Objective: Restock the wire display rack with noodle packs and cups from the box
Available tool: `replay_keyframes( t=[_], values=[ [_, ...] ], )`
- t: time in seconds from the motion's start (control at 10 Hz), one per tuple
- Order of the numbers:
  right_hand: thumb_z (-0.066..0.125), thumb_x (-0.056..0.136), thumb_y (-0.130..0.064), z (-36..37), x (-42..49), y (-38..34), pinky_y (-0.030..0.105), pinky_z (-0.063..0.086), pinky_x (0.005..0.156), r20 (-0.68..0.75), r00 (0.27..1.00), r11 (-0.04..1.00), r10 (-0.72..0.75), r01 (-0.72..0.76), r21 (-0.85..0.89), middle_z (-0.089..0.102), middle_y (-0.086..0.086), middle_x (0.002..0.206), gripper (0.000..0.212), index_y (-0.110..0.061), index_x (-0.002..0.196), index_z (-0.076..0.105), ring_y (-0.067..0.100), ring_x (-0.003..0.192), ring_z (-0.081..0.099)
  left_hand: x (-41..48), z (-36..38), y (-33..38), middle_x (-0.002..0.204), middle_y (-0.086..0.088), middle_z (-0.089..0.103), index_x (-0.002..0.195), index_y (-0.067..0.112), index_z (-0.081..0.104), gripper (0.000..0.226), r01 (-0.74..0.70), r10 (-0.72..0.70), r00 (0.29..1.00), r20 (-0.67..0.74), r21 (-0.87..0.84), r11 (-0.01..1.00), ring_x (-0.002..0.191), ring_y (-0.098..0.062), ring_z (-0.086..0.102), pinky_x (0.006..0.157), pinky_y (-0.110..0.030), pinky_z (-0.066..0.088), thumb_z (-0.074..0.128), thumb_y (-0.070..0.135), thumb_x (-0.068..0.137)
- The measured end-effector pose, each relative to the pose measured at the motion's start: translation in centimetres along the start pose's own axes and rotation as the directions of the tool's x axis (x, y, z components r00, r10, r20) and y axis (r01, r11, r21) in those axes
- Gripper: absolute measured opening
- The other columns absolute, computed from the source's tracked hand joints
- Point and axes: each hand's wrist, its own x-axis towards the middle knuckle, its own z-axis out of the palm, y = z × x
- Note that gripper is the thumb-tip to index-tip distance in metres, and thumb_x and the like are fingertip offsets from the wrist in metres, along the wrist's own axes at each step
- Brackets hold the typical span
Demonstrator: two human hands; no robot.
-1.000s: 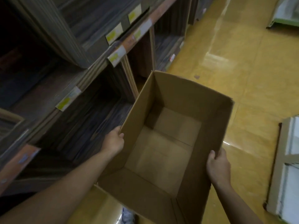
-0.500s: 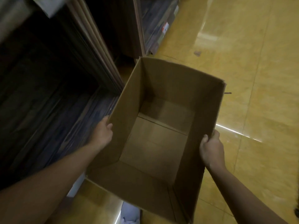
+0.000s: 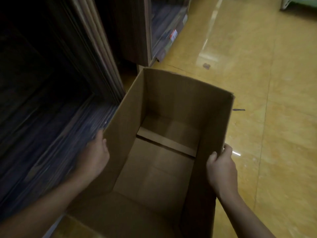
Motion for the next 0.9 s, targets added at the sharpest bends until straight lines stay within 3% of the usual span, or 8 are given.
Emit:
replay_keyframes(
  t=[0.1,0.2,0.3,0.5,0.6,0.7,0.8,0.9],
  values=[
    [0.048,0.099,-0.015,0.9,0.4,0.5,0.039,0.055,0.086,-0.024,0.998,0.996,-0.053,0.055,0.072,0.058,0.006,0.124,0.047,-0.017,0.144,0.033,0.023,0.106,0.062,-0.6,1.4,-0.1,0.053,-0.002,0.046,0.146,0.017,0.035,0.045,-0.080,0.084,0.992,-0.098,0.043,0.996,0.043,-0.017,0.043,0.041,-0.026,0.031,0.042,0.016,0.101],
    [0.049,0.097,-0.011,1.9,1.2,0.9,0.043,0.049,0.101,-0.017,0.991,0.985,-0.134,0.135,0.108,0.044,0.003,0.147,0.062,-0.025,0.152,0.021,0.024,0.129,0.051,0.0,2.0,-1.2,0.054,-0.003,0.048,0.152,0.028,0.022,0.059,-0.139,0.140,0.979,-0.151,0.022,0.990,0.041,-0.019,0.044,0.037,-0.026,0.030,0.045,0.015,0.100],
    [0.049,0.097,-0.012,2.5,1.6,1.3,0.047,0.048,0.103,-0.014,0.983,0.979,-0.184,0.184,0.092,0.041,0.005,0.151,0.066,-0.025,0.153,0.016,0.027,0.131,0.049,0.5,2.1,-1.9,0.059,0.003,0.043,0.153,0.030,0.018,0.064,-0.168,0.179,0.963,-0.203,0.068,0.983,0.042,-0.016,0.041,0.037,-0.025,0.025,0.046,0.012,0.099],
    [0.056,0.095,-0.021,1.9,1.2,1.2,0.036,0.043,0.100,-0.010,0.967,0.966,-0.253,0.253,0.047,0.028,0.005,0.157,0.077,-0.019,0.156,0.008,0.026,0.134,0.043,0.4,2.6,-1.4,0.066,0.001,0.051,0.153,0.039,0.010,0.064,-0.138,0.152,0.968,-0.200,0.083,0.987,0.046,-0.018,0.052,0.038,-0.030,0.040,0.042,0.018,0.101],
    [0.054,0.096,-0.026,1.5,0.5,0.7,0.034,0.041,0.103,-0.043,0.954,0.951,-0.297,0.291,-0.107,0.018,0.006,0.160,0.080,-0.013,0.156,0.002,0.025,0.140,0.034,0.0,2.2,-1.3,0.077,0.003,0.052,0.153,0.037,0.006,0.066,-0.134,0.150,0.975,-0.164,0.108,0.985,0.049,-0.015,0.054,0.039,-0.030,0.042,0.041,0.019,0.100],
    [0.055,0.093,-0.027,1.0,-0.2,0.2,0.037,0.037,0.109,-0.061,0.916,0.879,-0.396,0.359,-0.313,0.014,0.010,0.161,0.084,-0.011,0.155,0.000,0.027,0.145,0.023,-0.7,1.8,-0.2,0.110,0.001,0.046,0.154,0.029,-0.001,0.072,-0.097,0.118,0.985,-0.129,0.154,0.983,0.075,-0.013,0.056,0.058,-0.030,0.053,0.042,0.017,0.098],
    [0.062,0.086,-0.025,0.5,0.0,-0.2,0.051,0.033,0.113,-0.084,0.856,0.771,-0.510,0.412,-0.486,0.027,0.014,0.158,0.082,-0.010,0.154,0.020,0.033,0.146,0.025,-0.5,1.4,1.0,0.143,-0.004,0.026,0.154,0.022,-0.006,0.075,-0.048,0.067,0.994,-0.081,0.219,0.975,0.117,-0.020,0.042,0.089,-0.036,0.048,0.042,0.018,0.097],
    [0.054,0.094,-0.028,-0.4,-0.6,-1.3,0.043,0.025,0.120,-0.003,0.800,0.732,-0.600,0.547,-0.406,0.027,0.007,0.158,0.068,-0.017,0.154,0.023,0.024,0.147,0.021,-2.0,0.8,3.3,0.151,-0.002,0.016,0.154,0.025,0.001,0.074,-0.155,0.198,0.967,-0.159,0.246,0.957,0.136,-0.021,0.028,0.106,-0.037,0.038,0.046,0.024,0.096]
  ],
)
